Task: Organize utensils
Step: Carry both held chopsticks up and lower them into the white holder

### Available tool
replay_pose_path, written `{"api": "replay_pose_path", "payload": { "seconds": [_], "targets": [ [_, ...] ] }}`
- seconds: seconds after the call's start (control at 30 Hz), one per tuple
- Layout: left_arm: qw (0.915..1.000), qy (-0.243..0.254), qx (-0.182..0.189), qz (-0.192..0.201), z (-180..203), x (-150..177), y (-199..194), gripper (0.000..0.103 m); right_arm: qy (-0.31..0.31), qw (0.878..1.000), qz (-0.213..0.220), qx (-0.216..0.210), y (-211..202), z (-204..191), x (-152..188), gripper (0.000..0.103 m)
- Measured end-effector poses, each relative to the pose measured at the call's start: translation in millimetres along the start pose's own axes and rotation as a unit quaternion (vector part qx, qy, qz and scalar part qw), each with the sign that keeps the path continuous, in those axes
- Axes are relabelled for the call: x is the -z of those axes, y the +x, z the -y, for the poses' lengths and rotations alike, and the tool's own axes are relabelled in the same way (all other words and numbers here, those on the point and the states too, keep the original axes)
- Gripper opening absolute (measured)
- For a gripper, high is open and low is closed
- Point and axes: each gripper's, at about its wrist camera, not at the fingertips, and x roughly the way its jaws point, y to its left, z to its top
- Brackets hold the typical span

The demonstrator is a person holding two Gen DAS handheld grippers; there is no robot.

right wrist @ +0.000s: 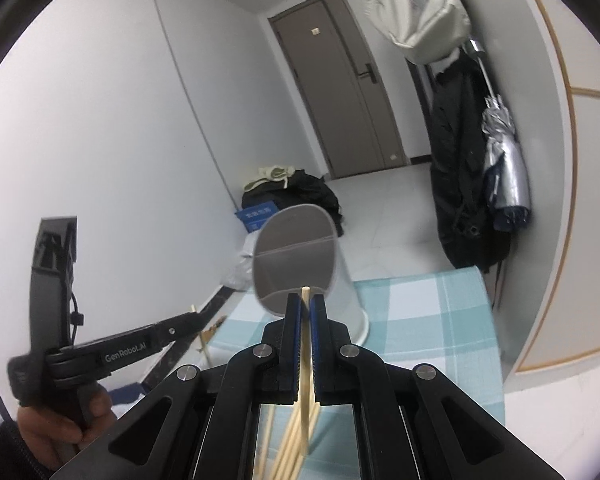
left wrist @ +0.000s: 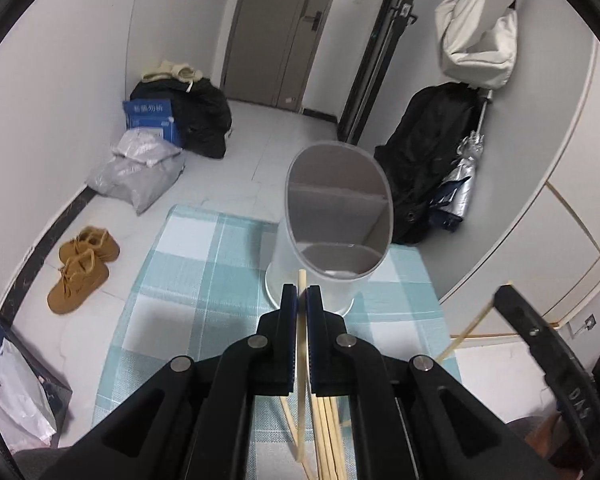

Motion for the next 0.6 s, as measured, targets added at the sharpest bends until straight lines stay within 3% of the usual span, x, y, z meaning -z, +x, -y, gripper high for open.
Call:
{"api": "replay_pose_path", "payload": {
  "seconds": [0.37,0.6],
  "targets": [
    [0.9991,0.031,0.026,0.012,19.2,-31.9,-22.4,0.0,-0.014,1.0,-0.003,-0.01,6.6,-27.9,-18.8,0.004],
    [0.9972,0.028,0.047,0.051,28.0,-98.9,-40.2,0.0,-0.025,0.999,0.013,-0.02,2.7,-39.4,-75.1,0.004]
  ]
}}
